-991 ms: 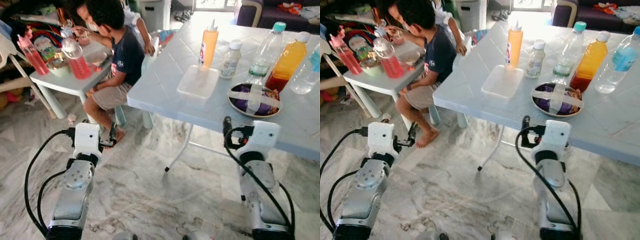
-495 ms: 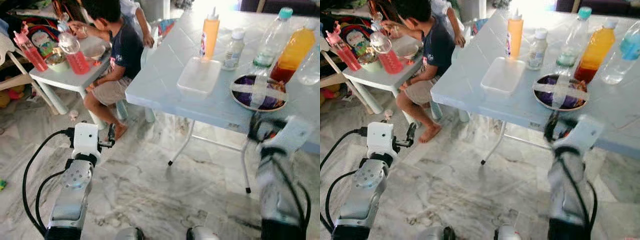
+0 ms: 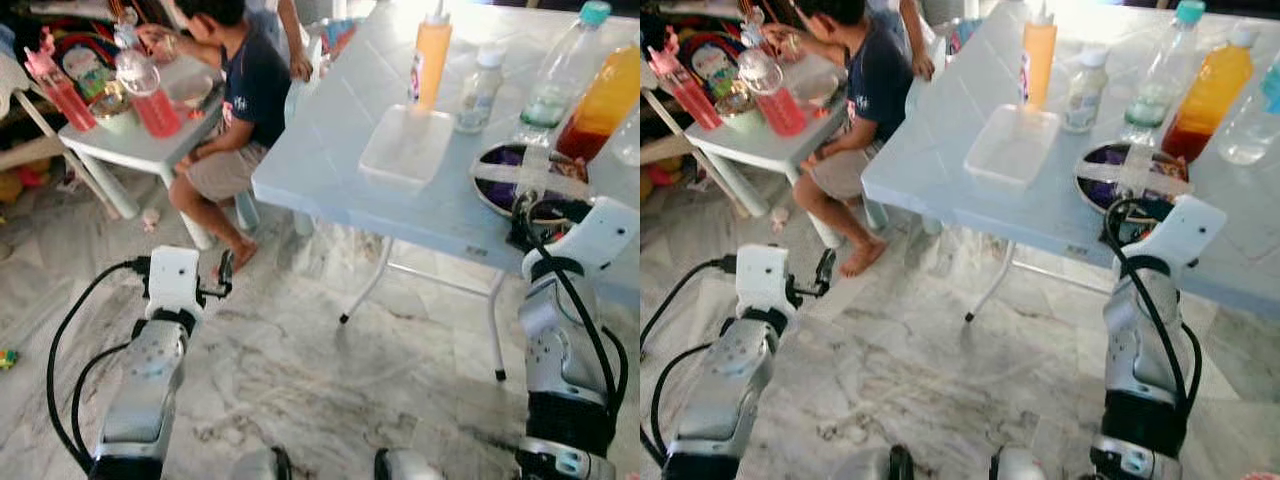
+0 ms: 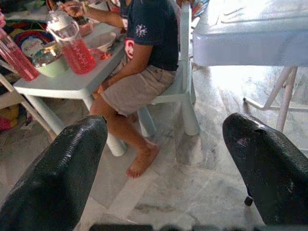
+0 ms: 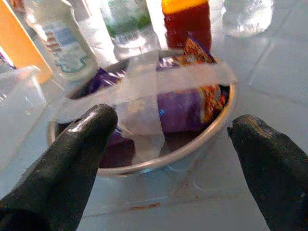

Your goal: Restocking fridge

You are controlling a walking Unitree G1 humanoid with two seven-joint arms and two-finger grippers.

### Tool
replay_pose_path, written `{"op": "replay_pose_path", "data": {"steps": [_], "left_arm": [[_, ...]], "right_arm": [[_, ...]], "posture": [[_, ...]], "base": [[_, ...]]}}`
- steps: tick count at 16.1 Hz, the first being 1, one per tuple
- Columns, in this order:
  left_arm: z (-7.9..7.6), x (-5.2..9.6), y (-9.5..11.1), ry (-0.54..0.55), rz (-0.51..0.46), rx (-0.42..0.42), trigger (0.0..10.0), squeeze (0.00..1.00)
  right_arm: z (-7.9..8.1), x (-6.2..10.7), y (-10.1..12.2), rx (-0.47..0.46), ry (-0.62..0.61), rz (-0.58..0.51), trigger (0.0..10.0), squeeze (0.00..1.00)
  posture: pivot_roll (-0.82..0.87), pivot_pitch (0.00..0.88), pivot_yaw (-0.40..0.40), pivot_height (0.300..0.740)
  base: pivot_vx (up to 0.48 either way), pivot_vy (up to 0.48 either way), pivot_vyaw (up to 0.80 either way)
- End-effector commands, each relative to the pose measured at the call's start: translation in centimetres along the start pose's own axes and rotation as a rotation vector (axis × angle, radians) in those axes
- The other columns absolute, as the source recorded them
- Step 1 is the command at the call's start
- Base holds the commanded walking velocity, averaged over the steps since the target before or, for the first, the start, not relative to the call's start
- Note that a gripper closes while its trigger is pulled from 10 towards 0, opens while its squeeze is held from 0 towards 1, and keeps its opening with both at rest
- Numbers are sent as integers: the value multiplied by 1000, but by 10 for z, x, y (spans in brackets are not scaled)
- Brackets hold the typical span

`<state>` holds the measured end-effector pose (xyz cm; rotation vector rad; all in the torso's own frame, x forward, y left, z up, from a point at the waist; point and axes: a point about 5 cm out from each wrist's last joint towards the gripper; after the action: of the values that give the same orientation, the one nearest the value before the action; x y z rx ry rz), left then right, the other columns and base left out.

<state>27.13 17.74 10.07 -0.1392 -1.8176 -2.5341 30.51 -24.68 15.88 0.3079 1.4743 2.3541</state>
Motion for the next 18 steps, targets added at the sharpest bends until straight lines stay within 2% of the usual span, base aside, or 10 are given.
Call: {"op": "replay_pose_path", "data": {"steps": [1, 7, 10, 11, 12, 13, 14, 15, 18], "left_arm": [[5, 3, -2, 12, 16, -14, 10000, 0], [9, 2, -2, 24, 22, -22, 10000, 0], [10, 1, 0, 29, 16, -33, 10000, 0], [10, 1, 0, 32, 17, -35, 10000, 0], [11, 1, 0, 35, 17, -38, 10000, 0], [11, 1, 0, 35, 18, -38, 10000, 0], [8, 1, 0, 27, 12, -44, 10000, 0], [6, 1, 2, 21, 6, -51, 10000, 0], [4, 1, 3, 6, -6, -70, 10000, 0]], "right_arm": [[2, -5, 0, -40, -19, 10, 0, 0], [-3, -6, -8, -104, -95, 58, 0, 0], [-3, -14, 0, -197, -140, 67, 0, 0], [-2, -16, 2, -229, -143, 72, 549, 0], [3, -18, 6, -313, -147, 89, 2314, 0], [3, -19, 7, -326, -147, 90, 3059, 0], [6, -19, 8, -384, -141, 104, 6314, 0], [8, -20, 9, -416, -134, 120, 10000, 0], [10, -23, 11, -484, -116, 166, 10000, 0]], "posture": [[0, 170, 124, 740], [3, 171, 121, 740], [7, 174, 121, 740], [5, 173, 120, 740], [3, 173, 120, 740], [2, 174, 120, 740], [1, 173, 121, 740], [0, 172, 121, 740], [-1, 171, 122, 740]], "base": [[0, 0, 0], [0, 0, 0], [0, 0, 0], [0, 0, 0], [0, 0, 0], [0, 0, 0], [0, 0, 0], [0, 0, 0], [0, 0, 0]]}}
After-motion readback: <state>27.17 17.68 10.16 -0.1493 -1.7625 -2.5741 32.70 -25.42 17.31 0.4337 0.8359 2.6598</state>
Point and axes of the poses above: a point about 5 cm out from each wrist's last joint towards the gripper, its own x axis pointing back from the gripper into the wrist, its own y axis along the axis of the wrist's last joint, z = x × y, and after that the axes turned 11 degrees about -x, right-handed
